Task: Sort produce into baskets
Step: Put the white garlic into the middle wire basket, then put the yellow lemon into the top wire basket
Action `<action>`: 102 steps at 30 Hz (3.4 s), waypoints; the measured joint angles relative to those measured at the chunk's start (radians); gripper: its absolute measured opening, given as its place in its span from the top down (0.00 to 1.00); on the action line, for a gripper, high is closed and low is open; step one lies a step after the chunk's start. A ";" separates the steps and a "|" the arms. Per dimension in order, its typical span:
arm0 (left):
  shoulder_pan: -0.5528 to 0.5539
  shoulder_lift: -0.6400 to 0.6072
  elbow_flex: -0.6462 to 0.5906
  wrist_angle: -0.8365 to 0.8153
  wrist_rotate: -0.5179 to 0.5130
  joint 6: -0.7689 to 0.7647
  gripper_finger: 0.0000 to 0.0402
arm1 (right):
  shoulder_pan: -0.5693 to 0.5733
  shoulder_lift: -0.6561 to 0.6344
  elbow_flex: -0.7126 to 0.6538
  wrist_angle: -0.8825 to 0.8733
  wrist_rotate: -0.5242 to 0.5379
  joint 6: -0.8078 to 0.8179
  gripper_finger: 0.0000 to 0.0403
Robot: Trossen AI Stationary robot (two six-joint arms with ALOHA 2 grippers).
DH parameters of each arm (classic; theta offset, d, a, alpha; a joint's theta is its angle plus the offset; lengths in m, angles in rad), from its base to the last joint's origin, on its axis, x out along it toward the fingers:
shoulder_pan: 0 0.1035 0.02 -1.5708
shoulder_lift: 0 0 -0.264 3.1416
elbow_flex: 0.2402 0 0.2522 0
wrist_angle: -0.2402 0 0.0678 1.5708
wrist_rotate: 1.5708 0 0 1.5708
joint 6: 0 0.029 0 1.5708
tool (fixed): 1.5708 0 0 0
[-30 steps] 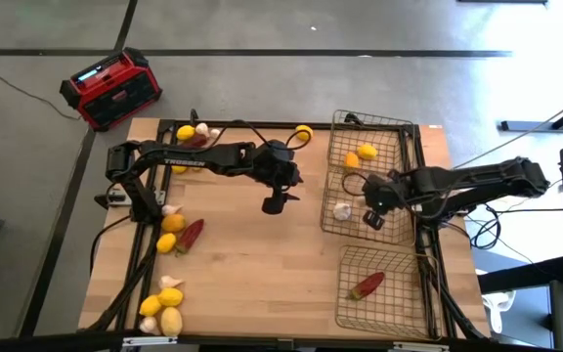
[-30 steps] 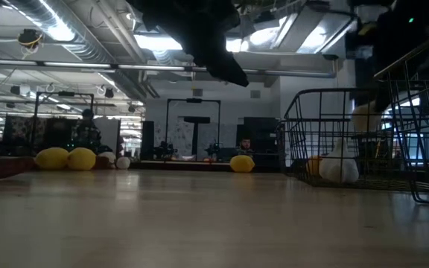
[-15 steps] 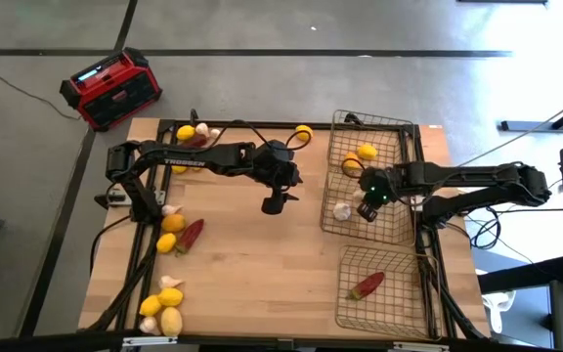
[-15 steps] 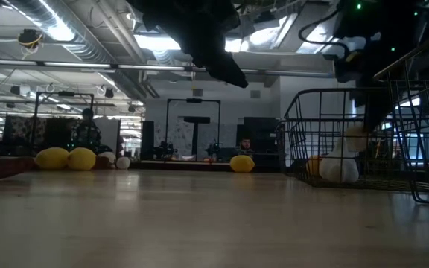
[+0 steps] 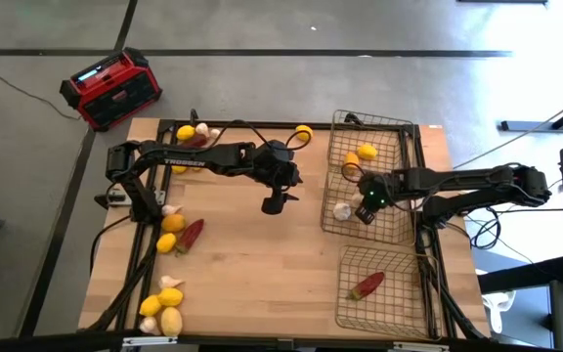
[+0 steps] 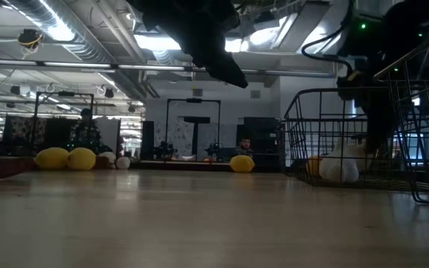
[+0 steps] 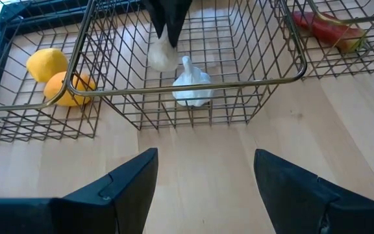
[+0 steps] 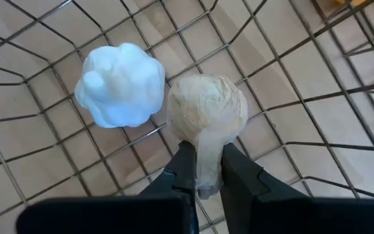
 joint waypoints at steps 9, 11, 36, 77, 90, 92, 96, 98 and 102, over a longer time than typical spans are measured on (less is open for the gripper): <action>0.000 0.000 0.000 0.000 0.000 0.000 0.37 | 0.000 0.000 -0.054 0.068 0.008 0.000 0.90; 0.000 0.000 0.000 0.000 0.000 0.000 0.37 | 0.000 0.000 -0.062 0.072 0.008 0.000 0.90; 0.000 0.000 0.000 0.000 0.000 0.002 0.38 | 0.000 0.000 -0.053 0.069 -0.008 0.013 0.61; 0.258 -0.155 -0.001 0.091 -0.080 0.050 0.37 | 0.001 -0.002 0.265 -0.022 0.060 -0.195 0.61; 0.261 -0.150 0.000 0.049 -0.137 0.025 0.37 | 0.000 -0.002 0.264 -0.005 0.091 -0.240 0.61; 0.262 -0.139 0.000 0.044 -0.135 0.054 0.37 | 0.000 -0.002 0.264 0.011 0.091 -0.245 0.61; 0.262 -0.100 0.000 0.023 -0.131 0.069 0.37 | 0.000 -0.001 0.264 0.034 0.091 -0.266 0.61; 0.262 -0.082 0.000 0.027 -0.132 0.111 0.37 | 0.000 -0.001 0.264 0.035 0.091 -0.267 0.61; 0.258 -0.078 0.000 0.037 -0.128 0.085 0.37 | 0.000 -0.001 0.264 0.035 0.091 -0.267 0.61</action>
